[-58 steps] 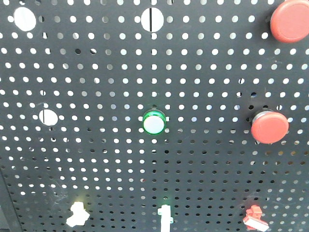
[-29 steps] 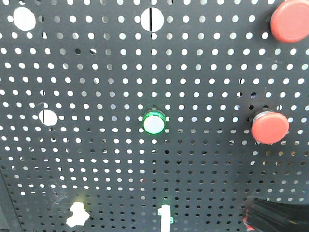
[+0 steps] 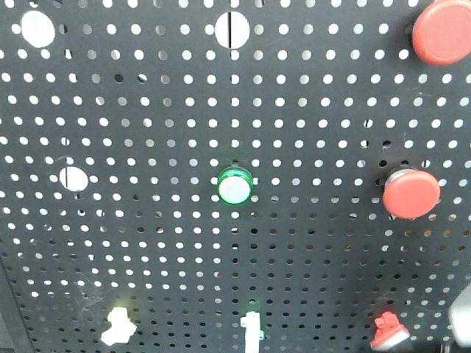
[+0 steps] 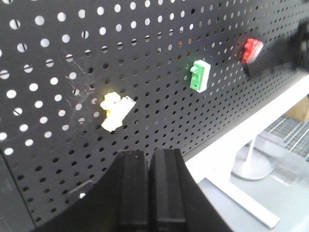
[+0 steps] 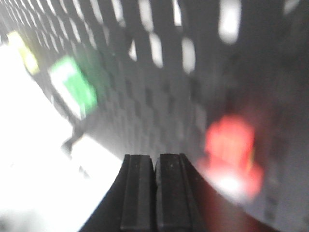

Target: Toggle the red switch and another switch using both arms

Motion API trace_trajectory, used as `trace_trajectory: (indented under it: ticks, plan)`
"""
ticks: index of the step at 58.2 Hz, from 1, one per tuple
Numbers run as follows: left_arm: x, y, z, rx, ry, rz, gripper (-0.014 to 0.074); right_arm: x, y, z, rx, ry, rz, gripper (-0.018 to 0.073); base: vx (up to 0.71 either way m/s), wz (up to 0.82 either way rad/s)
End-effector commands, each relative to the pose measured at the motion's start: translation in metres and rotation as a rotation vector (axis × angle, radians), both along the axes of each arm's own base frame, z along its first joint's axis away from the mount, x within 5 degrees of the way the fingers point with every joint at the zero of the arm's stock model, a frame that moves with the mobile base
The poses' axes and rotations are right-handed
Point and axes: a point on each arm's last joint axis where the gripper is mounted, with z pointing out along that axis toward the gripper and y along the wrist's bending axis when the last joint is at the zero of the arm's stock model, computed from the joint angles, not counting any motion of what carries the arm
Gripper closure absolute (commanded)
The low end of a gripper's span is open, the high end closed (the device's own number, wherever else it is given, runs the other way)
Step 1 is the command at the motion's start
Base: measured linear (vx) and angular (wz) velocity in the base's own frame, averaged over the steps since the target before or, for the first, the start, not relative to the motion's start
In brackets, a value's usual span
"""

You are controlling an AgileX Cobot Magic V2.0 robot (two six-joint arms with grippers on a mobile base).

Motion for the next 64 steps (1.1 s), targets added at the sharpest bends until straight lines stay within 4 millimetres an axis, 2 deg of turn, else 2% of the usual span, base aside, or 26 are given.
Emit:
trace_trajectory:
  ticks: [1, 12, 17, 24, 32, 39, 44, 51, 64]
  plan:
    - [0.001, 0.001, 0.018, -0.086, -0.059, 0.019, 0.0594, 0.002, -0.003, 0.007, 0.001, 0.023, -0.048, 0.0566, 0.00, 0.00]
    - [0.002, 0.001, 0.018, -0.082, -0.068, 0.022, 0.0594, -0.012, -0.004, 0.013, -0.008, 0.014, -0.033, 0.0566, 0.00, 0.00]
    - [0.001, 0.001, 0.018, -0.080, -0.066, 0.022, 0.0594, -0.026, -0.007, 0.024, -0.024, -0.079, -0.043, 0.0566, 0.00, 0.00]
    - [0.001, 0.001, 0.015, -0.052, -0.047, 0.014, 0.0594, -0.058, -0.019, 0.045, -0.067, -0.284, -0.134, 0.0566, 0.00, 0.00]
    - [0.004, -0.001, -0.010, 0.033, 0.014, 0.012, 0.0594, -0.094, -0.038, 0.057, -0.086, -0.467, -0.327, 0.0566, 0.00, 0.00]
    - [0.011, -0.002, -0.036, 0.027, 0.002, 0.045, 0.0594, -0.114, -0.051, 0.042, -0.102, -0.547, -0.451, 0.0566, 0.00, 0.00]
    - [0.018, 0.000, -0.046, -0.049, -0.104, 0.109, 0.0594, -0.116, -0.057, 0.030, -0.096, -0.583, -0.512, 0.0566, 0.00, 0.00]
    - [0.022, 0.005, -0.049, -0.151, -0.248, 0.183, 0.0594, -0.114, -0.059, 0.021, -0.067, -0.611, -0.546, 0.0566, 0.00, 0.00]
    - [0.023, 0.006, -0.049, -0.171, -0.278, 0.197, 0.0594, -0.113, -0.058, 0.016, -0.070, -0.576, -0.535, 0.0566, 0.00, 0.00]
